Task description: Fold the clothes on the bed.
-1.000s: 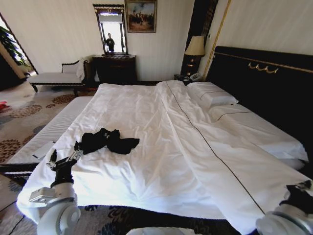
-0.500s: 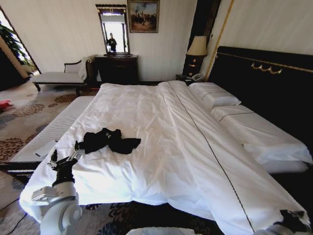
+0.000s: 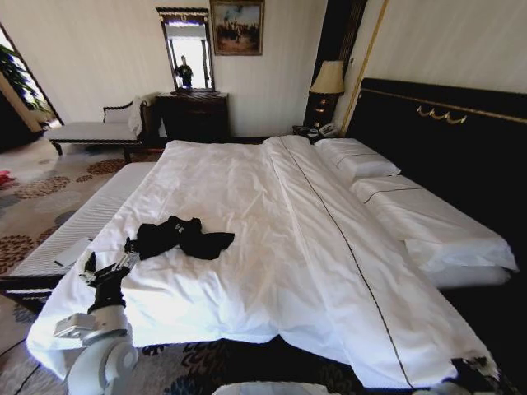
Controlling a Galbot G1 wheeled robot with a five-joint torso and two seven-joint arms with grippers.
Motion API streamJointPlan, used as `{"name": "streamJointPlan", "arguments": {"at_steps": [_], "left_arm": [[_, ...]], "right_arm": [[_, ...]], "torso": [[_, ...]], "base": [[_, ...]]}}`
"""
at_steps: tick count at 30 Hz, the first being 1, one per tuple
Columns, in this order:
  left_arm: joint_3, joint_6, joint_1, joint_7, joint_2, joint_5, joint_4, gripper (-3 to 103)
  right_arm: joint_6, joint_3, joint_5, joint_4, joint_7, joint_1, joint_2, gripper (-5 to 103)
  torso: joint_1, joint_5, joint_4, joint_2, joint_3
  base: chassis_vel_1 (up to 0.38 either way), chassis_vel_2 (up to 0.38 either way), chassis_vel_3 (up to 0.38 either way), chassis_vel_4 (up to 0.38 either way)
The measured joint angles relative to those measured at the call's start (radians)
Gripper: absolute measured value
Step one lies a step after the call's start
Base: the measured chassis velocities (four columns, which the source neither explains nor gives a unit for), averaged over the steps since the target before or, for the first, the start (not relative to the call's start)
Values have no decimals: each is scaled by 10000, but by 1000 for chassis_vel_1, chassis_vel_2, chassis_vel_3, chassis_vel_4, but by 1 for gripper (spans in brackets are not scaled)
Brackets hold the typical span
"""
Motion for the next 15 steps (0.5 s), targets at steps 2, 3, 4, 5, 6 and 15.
{"name": "streamJointPlan", "arguments": {"at_steps": [2, 3, 4, 5, 6, 15], "left_arm": [[-23, -2, 14, -1, -9, 1, -13, 100], [-27, -1, 16, -1, -16, 9, -18, 100], [-27, -1, 16, -1, -16, 9, -18, 100], [-28, -2, 17, -2, -23, 21, -20, 100], [-28, -2, 21, -2, -33, 43, -27, 100], [-130, 55, 113, -10, -30, 104, -222, 100]], "right_arm": [[-242, 192, -221, 849, 180, -233, 8, 41], [-357, 327, -365, 1196, 262, -308, 3, 47], [-357, 327, -365, 1196, 262, -308, 3, 47], [-449, 458, -477, 1444, 308, -348, -15, 47], [-564, 679, -634, 1768, 338, -379, -71, 52], [-1197, 1953, -1015, 2765, 342, 45, -660, 84]], "torso": [[1, -1, 0, 0, 1], [1, -1, -1, 0, 2], [1, -1, -1, 0, 2], [1, -1, 0, 0, 1], [1, -1, 0, 0, 1], [2, 2, 3, -1, 1]], "base": [[0, 0, 0, 0], [0, 0, 0, 0], [0, 0, 0, 0], [0, 0, 0, 0], [0, 0, 0, 0], [0, 0, 0, 0]]}}
